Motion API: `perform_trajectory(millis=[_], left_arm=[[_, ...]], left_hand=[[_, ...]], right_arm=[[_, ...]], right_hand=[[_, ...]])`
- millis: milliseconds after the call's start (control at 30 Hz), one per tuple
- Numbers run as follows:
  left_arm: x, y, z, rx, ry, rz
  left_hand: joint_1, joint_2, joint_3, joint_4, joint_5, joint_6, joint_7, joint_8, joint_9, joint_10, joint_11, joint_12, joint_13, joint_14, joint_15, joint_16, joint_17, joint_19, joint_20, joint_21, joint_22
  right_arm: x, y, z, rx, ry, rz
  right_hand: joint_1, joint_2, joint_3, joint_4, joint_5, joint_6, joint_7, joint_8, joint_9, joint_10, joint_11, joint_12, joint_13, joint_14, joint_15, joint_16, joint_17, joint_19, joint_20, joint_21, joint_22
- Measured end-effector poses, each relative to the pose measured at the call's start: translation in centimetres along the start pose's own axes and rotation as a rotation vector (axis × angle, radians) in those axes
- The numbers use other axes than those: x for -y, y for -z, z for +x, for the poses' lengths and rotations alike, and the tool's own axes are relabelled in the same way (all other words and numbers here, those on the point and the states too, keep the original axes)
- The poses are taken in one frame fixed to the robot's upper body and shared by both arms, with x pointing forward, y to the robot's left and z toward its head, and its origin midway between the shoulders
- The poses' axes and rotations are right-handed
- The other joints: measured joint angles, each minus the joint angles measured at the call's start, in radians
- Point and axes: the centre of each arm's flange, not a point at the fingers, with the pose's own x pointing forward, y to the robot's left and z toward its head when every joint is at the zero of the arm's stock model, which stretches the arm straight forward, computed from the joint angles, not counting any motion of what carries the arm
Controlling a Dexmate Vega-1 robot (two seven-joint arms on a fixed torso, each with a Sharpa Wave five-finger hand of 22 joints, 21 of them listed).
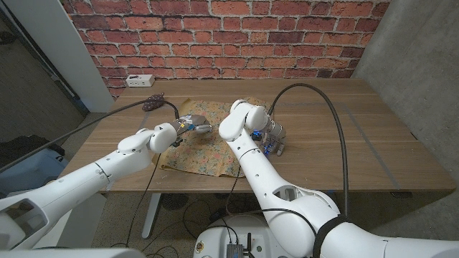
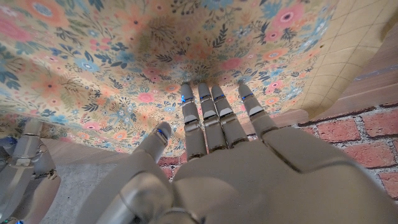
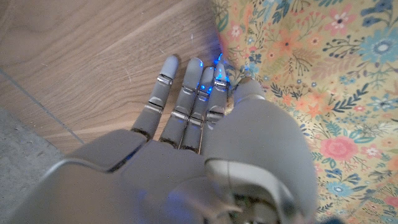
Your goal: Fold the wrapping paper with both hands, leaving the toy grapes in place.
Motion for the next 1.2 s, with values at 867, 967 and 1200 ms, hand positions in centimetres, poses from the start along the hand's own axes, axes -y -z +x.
perform_trajectory(millis=[867, 967, 1200], left_arm=[[-0.5, -0.2, 0.1, 0.041, -0.026, -0.028], [-0.6, 0.0, 0.1, 0.038, -0.028, -0.029], [-1.1, -0.6, -0.1, 0.078, -0.055, -0.041]], left_hand=[[-0.027, -0.019, -0.004, -0.01, 0.0, -0.056, -0.012, -0.012, 0.0, -0.054, 0.003, -0.023, 0.003, -0.004, 0.015, 0.0, 0.0, 0.005, 0.005, -0.015, 0.0], [-0.026, -0.019, -0.006, -0.011, 0.0, -0.056, -0.012, -0.015, 0.0, -0.064, 0.004, -0.027, 0.003, -0.004, 0.015, 0.0, 0.0, 0.005, 0.005, -0.015, 0.0], [-0.022, -0.031, -0.01, -0.015, 0.0, -0.056, -0.012, -0.015, 0.0, -0.068, -0.001, -0.027, 0.003, -0.004, 0.015, 0.0, 0.0, 0.005, 0.005, -0.015, 0.0]], right_arm=[[-2.7, 1.7, -1.5, 0.274, 0.207, 0.295], [-2.5, 1.7, -1.3, 0.27, 0.245, 0.316], [-1.3, 3.7, -3.4, 0.29, 0.482, 0.363]], right_hand=[[0.084, -0.058, 0.066, 0.013, -0.081, 0.066, 0.027, 0.049, 0.026, 0.119, 0.004, 0.028, -0.038, 0.168, -0.032, -0.024, 0.015, 0.144, -0.017, 0.104, -0.008], [0.084, -0.058, 0.066, 0.013, -0.082, 0.073, 0.023, 0.049, 0.031, 0.122, 0.004, 0.028, -0.038, 0.169, -0.033, -0.024, 0.019, 0.144, -0.017, 0.112, -0.012], [0.079, -0.068, 0.074, 0.019, -0.082, 0.075, 0.025, 0.049, 0.031, 0.129, 0.004, 0.035, -0.039, 0.181, -0.035, -0.039, 0.023, 0.148, -0.021, 0.112, -0.012]])
